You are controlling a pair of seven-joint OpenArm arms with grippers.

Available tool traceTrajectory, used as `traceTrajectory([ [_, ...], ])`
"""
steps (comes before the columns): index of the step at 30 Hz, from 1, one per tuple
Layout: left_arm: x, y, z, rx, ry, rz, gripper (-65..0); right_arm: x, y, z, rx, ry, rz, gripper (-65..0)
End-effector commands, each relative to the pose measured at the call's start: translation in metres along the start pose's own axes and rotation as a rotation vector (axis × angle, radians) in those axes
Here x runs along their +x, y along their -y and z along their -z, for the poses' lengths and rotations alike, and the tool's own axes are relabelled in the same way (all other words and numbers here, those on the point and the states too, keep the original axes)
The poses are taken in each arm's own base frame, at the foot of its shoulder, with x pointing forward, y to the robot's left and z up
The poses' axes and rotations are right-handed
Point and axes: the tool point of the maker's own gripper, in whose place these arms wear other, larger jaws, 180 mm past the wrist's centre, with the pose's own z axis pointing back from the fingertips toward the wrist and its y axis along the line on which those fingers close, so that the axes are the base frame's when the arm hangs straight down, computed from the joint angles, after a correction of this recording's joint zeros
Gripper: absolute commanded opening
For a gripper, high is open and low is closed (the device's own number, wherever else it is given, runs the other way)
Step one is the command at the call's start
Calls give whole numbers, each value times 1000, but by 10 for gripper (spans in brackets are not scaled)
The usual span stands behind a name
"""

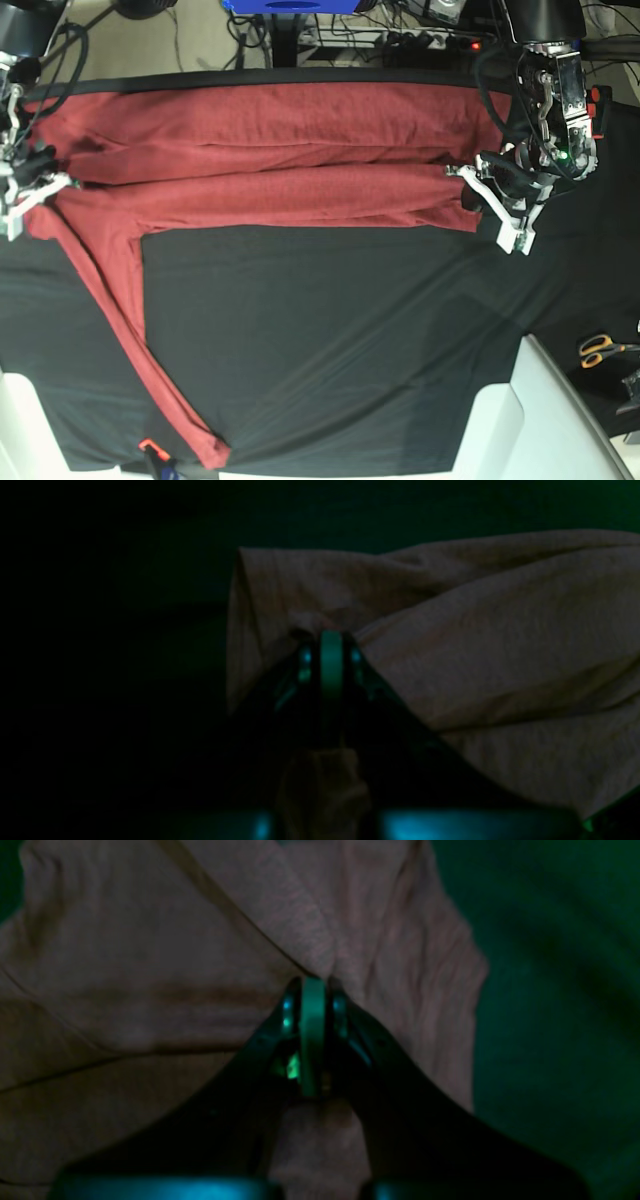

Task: Fold the T-shirt properly
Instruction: 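Open both grippers and release the folded hem edge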

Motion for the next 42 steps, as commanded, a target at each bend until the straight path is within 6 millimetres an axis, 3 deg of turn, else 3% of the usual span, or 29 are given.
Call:
traceTrajectory([
  [1,15,-5,-4,8,43,17,-650,17,5,-2,-10,45,-3,-650],
  [15,13,-5,-5,8,38,16,-650,21,7,-2,-13,51,-4,-638],
  [17,12,-5,-5,8,37,16,-650,20,6,-2,-12,51,-3,-593],
  [20,12,-5,-5,8,35,15,-650,19,7,-2,-12,49,-3,-456],
  [23,11,-5,-5,8,34,15,-650,18,7,-2,-13,48,-4,-372],
  [29,13,-7,-6,15,41,10,-650,21,6,-3,-12,55,-3,-330],
  [33,15,-8,-7,17,46,13,-471,24,19,-7,-38,72,32,-329],
  [38,15,-8,-8,18,47,15,-270,38,19,-13,-43,110,19,-329],
  [42,18,-9,-8,19,54,15,-204,49,18,-18,-47,143,5,-329],
])
